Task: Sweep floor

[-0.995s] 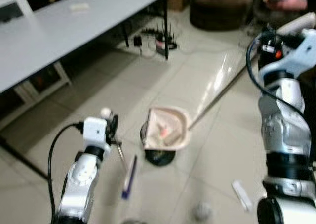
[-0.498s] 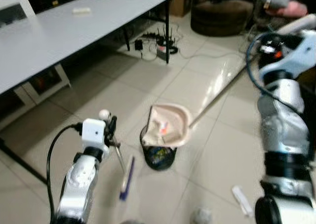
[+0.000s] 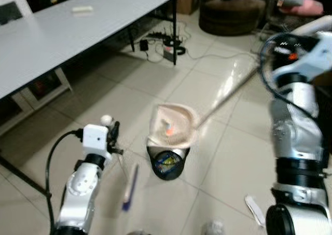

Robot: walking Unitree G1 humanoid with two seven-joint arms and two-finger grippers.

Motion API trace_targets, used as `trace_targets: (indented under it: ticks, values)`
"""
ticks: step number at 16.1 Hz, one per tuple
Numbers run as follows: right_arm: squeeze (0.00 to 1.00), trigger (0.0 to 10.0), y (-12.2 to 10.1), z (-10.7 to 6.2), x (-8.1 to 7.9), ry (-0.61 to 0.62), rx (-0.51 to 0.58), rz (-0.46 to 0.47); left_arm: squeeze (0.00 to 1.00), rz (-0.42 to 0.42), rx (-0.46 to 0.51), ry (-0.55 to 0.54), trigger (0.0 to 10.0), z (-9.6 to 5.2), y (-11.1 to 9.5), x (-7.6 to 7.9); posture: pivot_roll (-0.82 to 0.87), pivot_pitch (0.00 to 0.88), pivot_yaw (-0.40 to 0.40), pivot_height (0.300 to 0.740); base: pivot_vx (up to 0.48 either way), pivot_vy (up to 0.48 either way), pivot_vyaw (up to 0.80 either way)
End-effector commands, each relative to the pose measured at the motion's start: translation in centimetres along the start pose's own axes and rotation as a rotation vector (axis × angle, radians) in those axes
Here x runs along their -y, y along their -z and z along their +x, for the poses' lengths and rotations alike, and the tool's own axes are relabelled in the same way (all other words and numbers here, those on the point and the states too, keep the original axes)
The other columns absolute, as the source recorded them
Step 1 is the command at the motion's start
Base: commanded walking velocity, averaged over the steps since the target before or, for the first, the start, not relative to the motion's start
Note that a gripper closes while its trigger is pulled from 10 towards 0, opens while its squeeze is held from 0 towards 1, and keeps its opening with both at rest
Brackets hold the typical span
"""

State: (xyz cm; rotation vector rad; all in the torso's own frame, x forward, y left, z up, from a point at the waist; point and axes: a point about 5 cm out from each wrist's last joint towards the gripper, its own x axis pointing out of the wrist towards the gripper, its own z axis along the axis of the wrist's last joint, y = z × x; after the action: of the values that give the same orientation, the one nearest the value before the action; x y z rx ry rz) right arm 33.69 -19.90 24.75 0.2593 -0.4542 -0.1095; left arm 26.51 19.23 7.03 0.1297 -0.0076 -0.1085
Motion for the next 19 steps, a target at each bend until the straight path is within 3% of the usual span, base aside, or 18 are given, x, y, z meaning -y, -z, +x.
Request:
trace_targets:
  ticks: [1,9,12,17,19]
  values:
    - [0.0,10.0,-1.4,0.5,0.2,0.008,0.071,0.025,0.0,0.018,0.022,-0.001,10.0,0.2,-0.5,-0.1,-0.01,0.009,0.071,0.74,0.0,0.0,0.0]
    - [0.0,10.0,-1.0,0.9,0.0,-0.013,0.126,-0.03,0.0,0.026,0.016,0.005,10.0,0.3,-0.5,-0.2,0.0,0.017,0.075,0.74,0.0,0.0,0.0]
    - [0.0,10.0,-0.8,1.4,-0.3,-0.027,0.17,-0.098,0.0,0.028,0.014,0.01,10.0,0.3,-0.5,-0.1,0.01,0.02,0.075,0.74,0.0,0.0,0.0]
    - [0.0,10.0,0.4,1.6,-3.3,-0.209,0.203,-0.195,0.0,0.032,0.01,0.01,10.0,0.2,-0.4,-0.2,0.01,0.02,0.07,0.74,0.0,0.0,0.0]
    - [0.0,10.0,1.1,1.2,-5.5,-0.343,0.231,-0.246,0.0,0.036,0.01,0.011,10.0,0.2,-0.4,-0.2,0.02,0.012,0.067,0.74,0.0,0.0,0.0]
